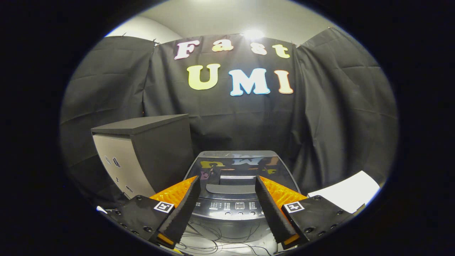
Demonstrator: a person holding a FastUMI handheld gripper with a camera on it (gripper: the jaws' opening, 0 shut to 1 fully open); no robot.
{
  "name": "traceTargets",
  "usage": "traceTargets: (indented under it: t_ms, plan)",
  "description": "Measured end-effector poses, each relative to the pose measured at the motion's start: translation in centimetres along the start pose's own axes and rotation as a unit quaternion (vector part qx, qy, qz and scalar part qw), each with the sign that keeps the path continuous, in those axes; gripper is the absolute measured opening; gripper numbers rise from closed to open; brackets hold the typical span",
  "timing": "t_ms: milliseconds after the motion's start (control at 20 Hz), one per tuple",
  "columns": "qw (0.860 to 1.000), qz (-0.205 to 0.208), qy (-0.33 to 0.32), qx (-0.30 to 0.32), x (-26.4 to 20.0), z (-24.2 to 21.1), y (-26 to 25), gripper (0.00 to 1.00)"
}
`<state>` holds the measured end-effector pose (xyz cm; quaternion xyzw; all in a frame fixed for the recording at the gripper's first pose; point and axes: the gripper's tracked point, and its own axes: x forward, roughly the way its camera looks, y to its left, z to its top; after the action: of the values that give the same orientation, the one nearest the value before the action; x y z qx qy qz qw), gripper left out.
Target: Put the clothes into the washing machine and then close the washing machine lid.
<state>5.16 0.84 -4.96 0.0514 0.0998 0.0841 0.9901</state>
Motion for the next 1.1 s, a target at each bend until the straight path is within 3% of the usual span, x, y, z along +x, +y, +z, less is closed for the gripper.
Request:
traceTargets:
  t_ms: [500, 1100]
  plan:
    - [0.997, -0.064, -0.043, 0.011, -7.6, -0.4, 1.3, 0.96]
    - [0.994, -0.091, -0.052, 0.006, -9.9, 0.6, -0.5, 0.96]
